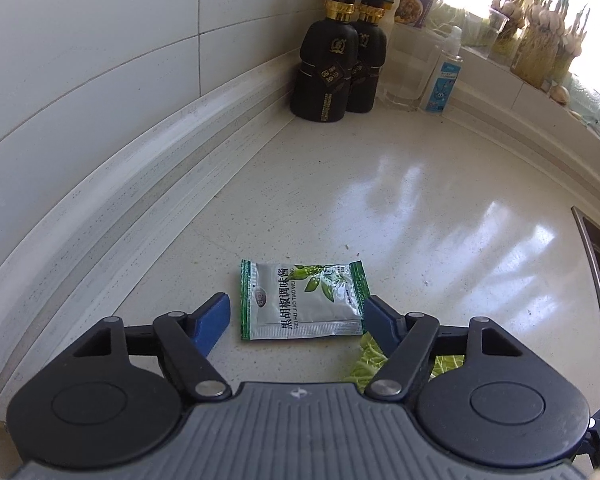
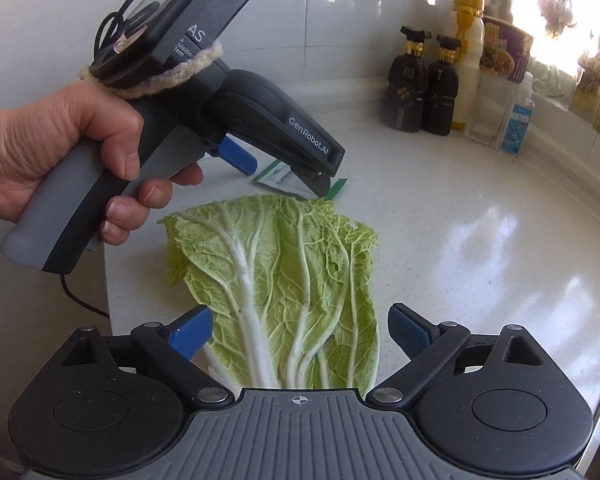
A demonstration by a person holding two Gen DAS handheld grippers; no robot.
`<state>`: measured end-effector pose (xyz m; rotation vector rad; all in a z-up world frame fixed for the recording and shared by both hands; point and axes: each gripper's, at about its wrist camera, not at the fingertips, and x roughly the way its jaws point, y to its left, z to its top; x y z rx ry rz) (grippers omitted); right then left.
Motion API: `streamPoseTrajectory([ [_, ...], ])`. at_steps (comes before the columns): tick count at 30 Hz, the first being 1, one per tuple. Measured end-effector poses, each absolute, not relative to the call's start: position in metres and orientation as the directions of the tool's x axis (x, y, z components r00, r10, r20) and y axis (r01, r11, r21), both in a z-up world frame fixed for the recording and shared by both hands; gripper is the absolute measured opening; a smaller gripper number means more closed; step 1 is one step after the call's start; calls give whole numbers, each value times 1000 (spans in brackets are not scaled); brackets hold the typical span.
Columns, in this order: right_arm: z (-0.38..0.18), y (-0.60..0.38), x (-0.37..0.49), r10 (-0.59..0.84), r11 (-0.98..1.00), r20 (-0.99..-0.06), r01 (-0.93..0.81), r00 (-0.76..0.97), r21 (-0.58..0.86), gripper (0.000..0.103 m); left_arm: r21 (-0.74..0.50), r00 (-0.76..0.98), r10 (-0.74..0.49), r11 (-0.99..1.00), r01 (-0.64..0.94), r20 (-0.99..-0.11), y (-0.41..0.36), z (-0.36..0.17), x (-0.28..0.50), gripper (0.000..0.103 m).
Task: Collect trash
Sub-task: 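Grasp the green seasoning packet with the left tool while the right tool grasps the cabbage leaf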
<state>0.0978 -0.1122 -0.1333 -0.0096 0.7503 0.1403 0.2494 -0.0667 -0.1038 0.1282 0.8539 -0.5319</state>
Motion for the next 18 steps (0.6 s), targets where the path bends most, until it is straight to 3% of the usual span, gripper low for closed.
streamPoseTrajectory([
  [4, -136, -120, 104, 124, 992, -695, -93, 708, 83, 96, -52, 551, -377, 855, 516, -744, -76, -105, 247, 59],
  [9, -139, -118, 104, 114, 993, -691, -102, 713, 58, 96, -8, 570, -356, 853, 522, -741, -83, -107, 245, 57],
  [14, -140, -116, 103, 112, 993, -684, -102, 721, 55, 94, -5, 584, -346, 864, 504, -734, -82, -106, 246, 41],
  [18, -139, -113, 99, 127, 991, -671, -126, 731, 50, 84, -5, 598, -338, 873, 487, -727, -80, -105, 246, 30],
])
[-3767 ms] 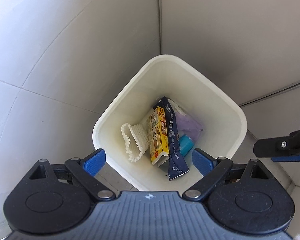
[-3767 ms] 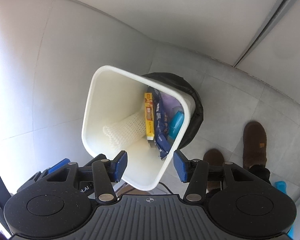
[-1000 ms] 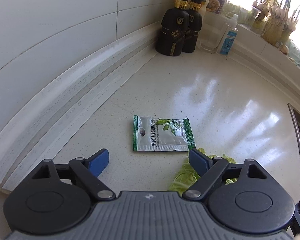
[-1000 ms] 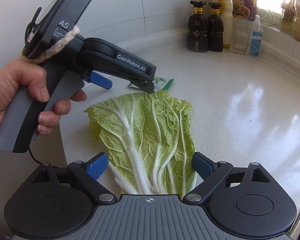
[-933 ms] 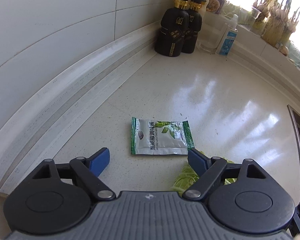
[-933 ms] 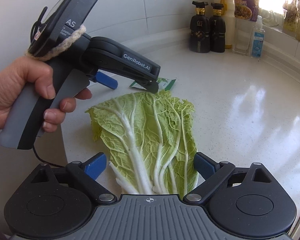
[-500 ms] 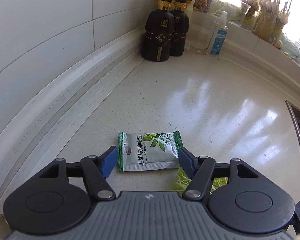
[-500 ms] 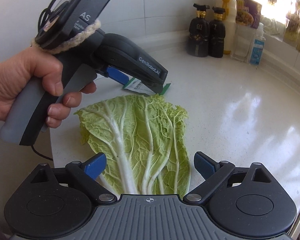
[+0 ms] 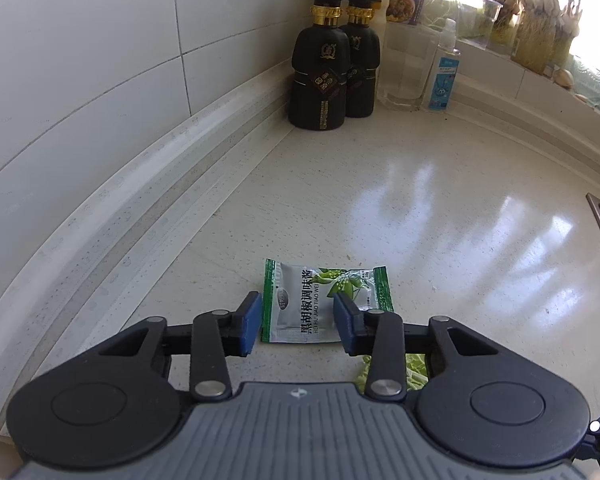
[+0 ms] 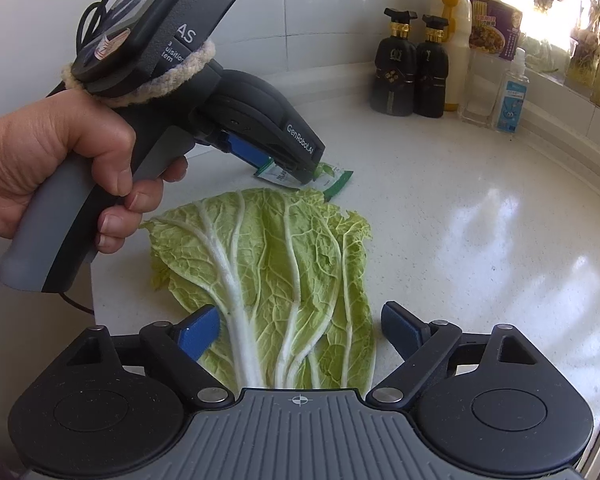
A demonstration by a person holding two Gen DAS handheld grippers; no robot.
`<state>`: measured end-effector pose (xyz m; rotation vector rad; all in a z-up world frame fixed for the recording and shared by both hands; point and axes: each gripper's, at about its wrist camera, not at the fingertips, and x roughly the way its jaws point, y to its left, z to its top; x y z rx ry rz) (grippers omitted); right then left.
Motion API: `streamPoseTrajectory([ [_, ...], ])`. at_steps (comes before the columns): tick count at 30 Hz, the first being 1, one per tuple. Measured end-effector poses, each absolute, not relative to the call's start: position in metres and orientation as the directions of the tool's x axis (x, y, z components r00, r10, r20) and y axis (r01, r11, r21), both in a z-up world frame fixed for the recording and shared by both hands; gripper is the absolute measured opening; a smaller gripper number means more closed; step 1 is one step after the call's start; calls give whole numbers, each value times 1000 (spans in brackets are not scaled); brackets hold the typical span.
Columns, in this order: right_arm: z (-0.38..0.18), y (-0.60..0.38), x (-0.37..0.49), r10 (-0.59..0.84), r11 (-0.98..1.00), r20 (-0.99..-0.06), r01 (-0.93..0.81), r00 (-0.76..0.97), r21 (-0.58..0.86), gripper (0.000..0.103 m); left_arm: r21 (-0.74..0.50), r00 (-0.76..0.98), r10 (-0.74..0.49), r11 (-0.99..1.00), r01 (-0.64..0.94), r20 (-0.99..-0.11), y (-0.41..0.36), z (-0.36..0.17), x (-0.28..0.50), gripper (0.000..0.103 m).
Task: Collect trash
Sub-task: 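Grasp the green seasoning packet with the left tool while the right tool grasps the cabbage leaf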
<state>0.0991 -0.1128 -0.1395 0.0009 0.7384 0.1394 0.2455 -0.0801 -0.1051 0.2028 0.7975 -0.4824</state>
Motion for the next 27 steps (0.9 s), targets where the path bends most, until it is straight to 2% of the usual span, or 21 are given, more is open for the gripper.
streamPoseTrajectory([
  [2, -139, -111, 98, 139, 989, -665, -139, 734, 52, 77, -10, 604, -331, 882, 471, -725, -78, -105, 246, 17],
  [3, -138, -110, 97, 148, 987, -661, -149, 736, 55, 70, -7, 610, -320, 889, 458, -724, -77, -104, 246, 12],
  [4, -138, -109, 96, 150, 987, -660, -153, 736, 54, 64, 6, 616, -302, 895, 446, -728, -77, -105, 247, 1],
  [5, -137, -108, 95, 157, 986, -659, -159, 736, 58, 61, 3, 618, -303, 896, 443, -726, -76, -105, 246, 1],
  [7, -135, -107, 95, 175, 982, -658, -175, 732, 66, 32, -4, 620, -299, 902, 431, -725, -76, -104, 246, 0],
  [9, -134, -107, 96, 178, 983, -664, -167, 726, 81, 23, -11, 619, -295, 907, 420, -728, -77, -103, 245, 0],
  [13, -129, -118, 91, 149, 989, -652, -109, 743, 102, 16, -38, 613, -309, 910, 413, -727, -74, -100, 243, 0],
  [19, -120, -144, 86, 87, 994, -643, -24, 761, 107, 14, -44, 609, -315, 908, 418, -728, -71, -97, 241, 0],
  [21, -119, -152, 85, 68, 994, -643, 3, 763, 110, 14, -77, 592, -333, 907, 415, -734, -69, -97, 243, 8],
  [23, -120, -159, 84, 53, 993, -643, 28, 764, 116, 14, -89, 592, -336, 910, 406, -733, -69, -97, 244, 28],
  [27, -124, -173, 84, 40, 987, -655, 72, 754, 143, 14, -105, 576, -337, 911, 398, -745, -72, -101, 246, 28],
])
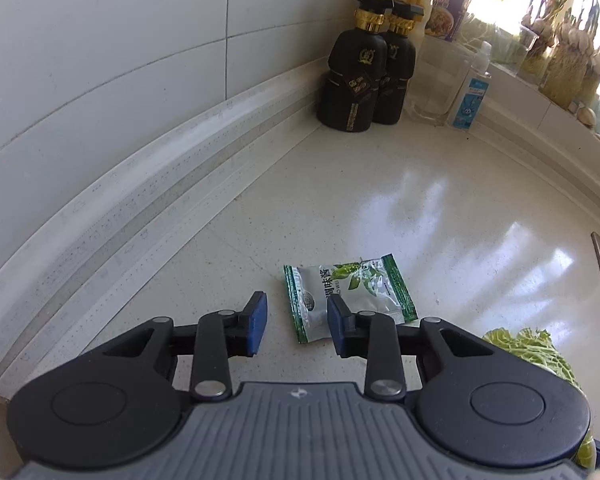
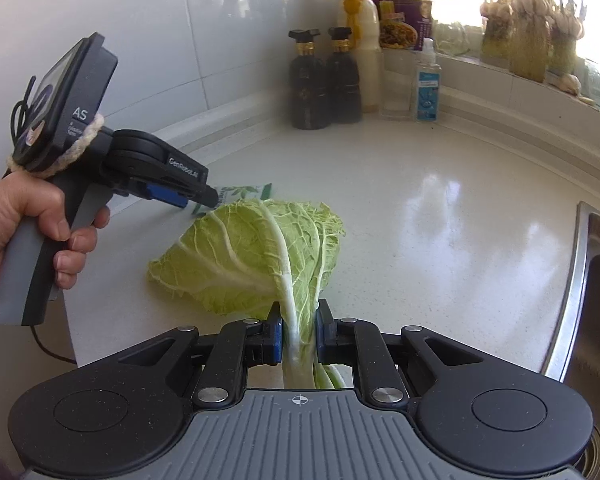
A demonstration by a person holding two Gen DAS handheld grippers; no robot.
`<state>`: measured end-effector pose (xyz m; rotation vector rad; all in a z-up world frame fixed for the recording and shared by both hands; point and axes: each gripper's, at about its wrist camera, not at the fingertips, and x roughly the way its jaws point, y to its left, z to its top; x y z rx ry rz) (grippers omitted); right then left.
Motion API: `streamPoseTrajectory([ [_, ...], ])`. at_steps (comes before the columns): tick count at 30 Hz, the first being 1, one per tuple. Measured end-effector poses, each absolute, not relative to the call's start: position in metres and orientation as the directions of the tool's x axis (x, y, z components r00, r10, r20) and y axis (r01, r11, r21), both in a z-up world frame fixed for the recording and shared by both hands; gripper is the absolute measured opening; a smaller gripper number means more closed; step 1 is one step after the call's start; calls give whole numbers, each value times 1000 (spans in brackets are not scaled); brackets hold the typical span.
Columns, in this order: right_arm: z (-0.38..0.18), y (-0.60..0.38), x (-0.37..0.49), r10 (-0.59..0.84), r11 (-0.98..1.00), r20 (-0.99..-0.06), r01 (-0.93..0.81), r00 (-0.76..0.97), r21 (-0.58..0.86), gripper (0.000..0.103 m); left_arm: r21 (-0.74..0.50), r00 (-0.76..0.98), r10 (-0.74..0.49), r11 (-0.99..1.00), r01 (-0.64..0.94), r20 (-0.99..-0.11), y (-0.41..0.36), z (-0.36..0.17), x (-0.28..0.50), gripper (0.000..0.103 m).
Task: Collect trash
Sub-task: 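Lift the packet with the left tool while the right tool lifts the cabbage leaf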
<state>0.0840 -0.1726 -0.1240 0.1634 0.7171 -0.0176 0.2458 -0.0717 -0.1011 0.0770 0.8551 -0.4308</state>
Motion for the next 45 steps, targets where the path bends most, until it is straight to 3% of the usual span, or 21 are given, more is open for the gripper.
streamPoseTrajectory([
  [4, -128, -176, 83, 43, 984, -661, 81, 749, 156, 14, -114, 558, -342, 908, 403, -756, -79, -100, 245, 14],
  [5, -129, -175, 83, 45, 984, -660, 80, 750, 158, 14, -108, 556, -336, 909, 402, -760, -80, -101, 245, 3],
  [6, -129, -174, 81, 45, 984, -660, 80, 750, 158, 14, -106, 556, -329, 913, 395, -764, -81, -101, 246, 1],
  [15, -129, -179, 81, 14, 980, -659, 119, 752, 157, 14, -116, 624, -307, 938, 328, -719, -76, -94, 228, 0],
  [21, -126, -198, 81, -10, 967, -664, 176, 748, 184, 14, -104, 599, -293, 938, 330, -745, -70, -100, 210, 0],
  [24, -126, -203, 79, -15, 963, -664, 191, 748, 192, 14, -4, 612, -295, 903, 430, -734, -79, -104, 210, 14],
  [26, -127, -205, 78, -15, 960, -666, 196, 746, 198, 14, 49, 615, -318, 863, 503, -721, -84, -107, 213, 48],
  [27, -128, -205, 77, -14, 960, -668, 197, 744, 198, 14, 76, 619, -331, 840, 537, -712, -87, -110, 214, 58],
  [28, -128, -205, 77, -15, 961, -672, 197, 741, 196, 14, 102, 625, -345, 818, 566, -700, -89, -112, 216, 75],
  [29, -129, -205, 77, -17, 962, -674, 196, 738, 191, 14, 124, 629, -366, 793, 597, -686, -91, -114, 218, 84],
  [31, -131, -205, 76, -19, 965, -675, 189, 738, 180, 14, 117, 609, -403, 763, 636, -684, -92, -116, 228, 92],
  [35, -136, -207, 76, -14, 966, -671, 183, 741, 182, 14, 73, 553, -460, 720, 690, -694, -95, -118, 248, 98],
  [39, -136, -205, 76, -13, 970, -663, 169, 748, 173, 14, 54, 506, -483, 683, 728, -714, -102, -116, 259, 96],
  [45, -137, -210, 81, -1, 961, -669, 184, 744, 204, 14, 48, 485, -505, 656, 753, -714, -105, -113, 254, 71],
])
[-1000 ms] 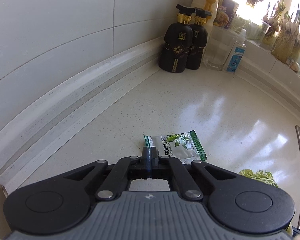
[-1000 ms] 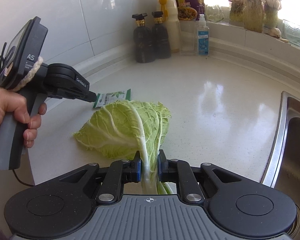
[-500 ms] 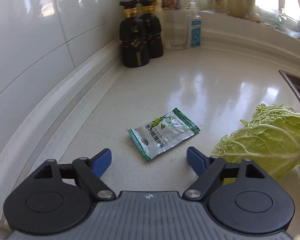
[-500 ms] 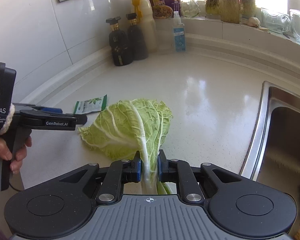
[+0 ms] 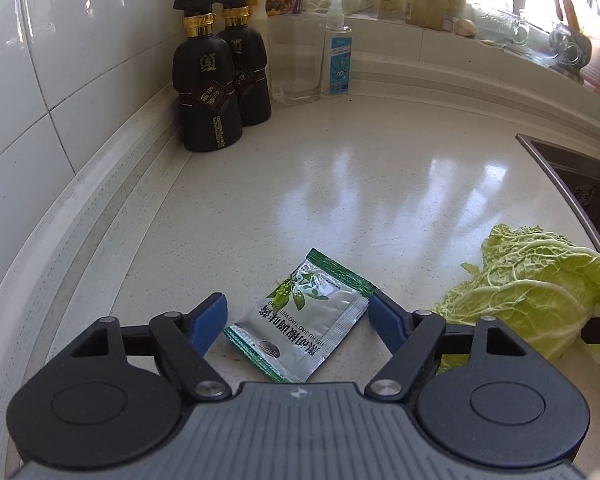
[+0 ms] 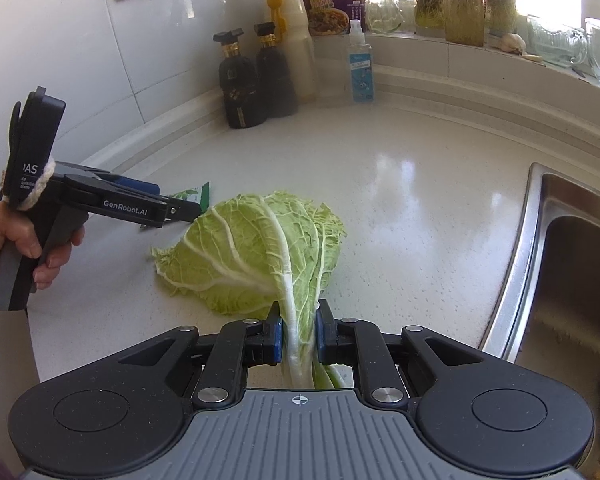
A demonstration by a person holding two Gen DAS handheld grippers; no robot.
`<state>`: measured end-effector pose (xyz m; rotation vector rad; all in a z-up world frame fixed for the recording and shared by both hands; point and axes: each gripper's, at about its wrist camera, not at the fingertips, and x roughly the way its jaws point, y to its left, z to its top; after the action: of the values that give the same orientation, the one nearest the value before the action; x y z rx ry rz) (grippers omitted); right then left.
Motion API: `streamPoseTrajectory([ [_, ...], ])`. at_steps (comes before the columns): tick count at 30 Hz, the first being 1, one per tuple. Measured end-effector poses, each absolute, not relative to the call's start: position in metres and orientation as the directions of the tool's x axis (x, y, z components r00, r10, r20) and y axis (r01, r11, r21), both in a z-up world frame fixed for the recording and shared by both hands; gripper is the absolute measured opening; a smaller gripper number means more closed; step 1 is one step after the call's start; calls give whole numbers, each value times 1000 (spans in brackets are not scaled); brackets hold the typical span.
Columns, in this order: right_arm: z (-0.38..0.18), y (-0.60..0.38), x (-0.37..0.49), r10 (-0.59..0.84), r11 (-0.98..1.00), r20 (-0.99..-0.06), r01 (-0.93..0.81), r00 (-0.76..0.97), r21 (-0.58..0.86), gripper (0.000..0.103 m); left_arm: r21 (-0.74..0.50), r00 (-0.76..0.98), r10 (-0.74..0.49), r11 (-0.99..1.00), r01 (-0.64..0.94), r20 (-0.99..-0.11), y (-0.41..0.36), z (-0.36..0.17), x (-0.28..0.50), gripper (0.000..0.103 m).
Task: Collect trash
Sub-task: 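Lift the packet with the left tool while the right tool lifts the cabbage leaf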
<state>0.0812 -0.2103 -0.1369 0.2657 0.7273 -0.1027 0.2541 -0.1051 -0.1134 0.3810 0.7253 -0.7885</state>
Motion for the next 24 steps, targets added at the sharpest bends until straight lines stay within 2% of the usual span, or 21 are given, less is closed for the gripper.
streamPoseTrajectory([
  [2, -137, -211, 82, 2, 957, -671, 193, 741, 216, 14, 47, 490, -504, 661, 749, -712, -107, -112, 251, 53],
  [9, -137, -214, 82, 21, 946, -675, 204, 737, 252, 14, 49, 535, -464, 722, 690, -706, -112, -114, 245, 45],
  [11, -136, -215, 82, 26, 943, -677, 206, 735, 260, 14, 55, 552, -451, 738, 673, -701, -114, -113, 241, 34],
  [15, -134, -217, 80, 40, 933, -678, 216, 734, 288, 14, 74, 586, -414, 771, 633, -696, -119, -113, 235, 30],
  [19, -130, -220, 76, 81, 913, -663, 211, 745, 348, 14, 75, 613, -384, 805, 589, -691, -119, -110, 231, 13],
  [24, -125, -228, 70, 128, 882, -637, 206, 760, 423, 13, 7, 605, -374, 847, 532, -703, -110, -106, 226, 10],
])
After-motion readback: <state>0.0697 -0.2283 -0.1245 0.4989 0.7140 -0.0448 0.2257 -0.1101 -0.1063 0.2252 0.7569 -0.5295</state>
